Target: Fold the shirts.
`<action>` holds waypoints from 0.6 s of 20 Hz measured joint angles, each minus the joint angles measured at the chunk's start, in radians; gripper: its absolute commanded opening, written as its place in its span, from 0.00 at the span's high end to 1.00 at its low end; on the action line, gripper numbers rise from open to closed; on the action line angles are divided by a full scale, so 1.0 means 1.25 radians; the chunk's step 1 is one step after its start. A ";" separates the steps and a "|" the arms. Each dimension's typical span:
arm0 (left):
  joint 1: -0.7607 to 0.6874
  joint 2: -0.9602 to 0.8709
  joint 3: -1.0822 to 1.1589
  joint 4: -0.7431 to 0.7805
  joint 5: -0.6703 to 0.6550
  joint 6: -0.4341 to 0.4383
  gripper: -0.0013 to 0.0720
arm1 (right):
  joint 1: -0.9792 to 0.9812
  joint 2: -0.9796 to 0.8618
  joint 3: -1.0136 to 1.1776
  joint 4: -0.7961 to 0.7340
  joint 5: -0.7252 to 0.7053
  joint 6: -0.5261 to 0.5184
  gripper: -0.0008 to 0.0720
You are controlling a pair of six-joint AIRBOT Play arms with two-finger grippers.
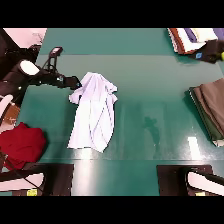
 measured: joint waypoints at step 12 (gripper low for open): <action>0.000 -0.093 0.050 -0.027 0.114 0.053 0.95 | 0.261 -0.005 -0.359 0.004 -0.195 0.000 0.39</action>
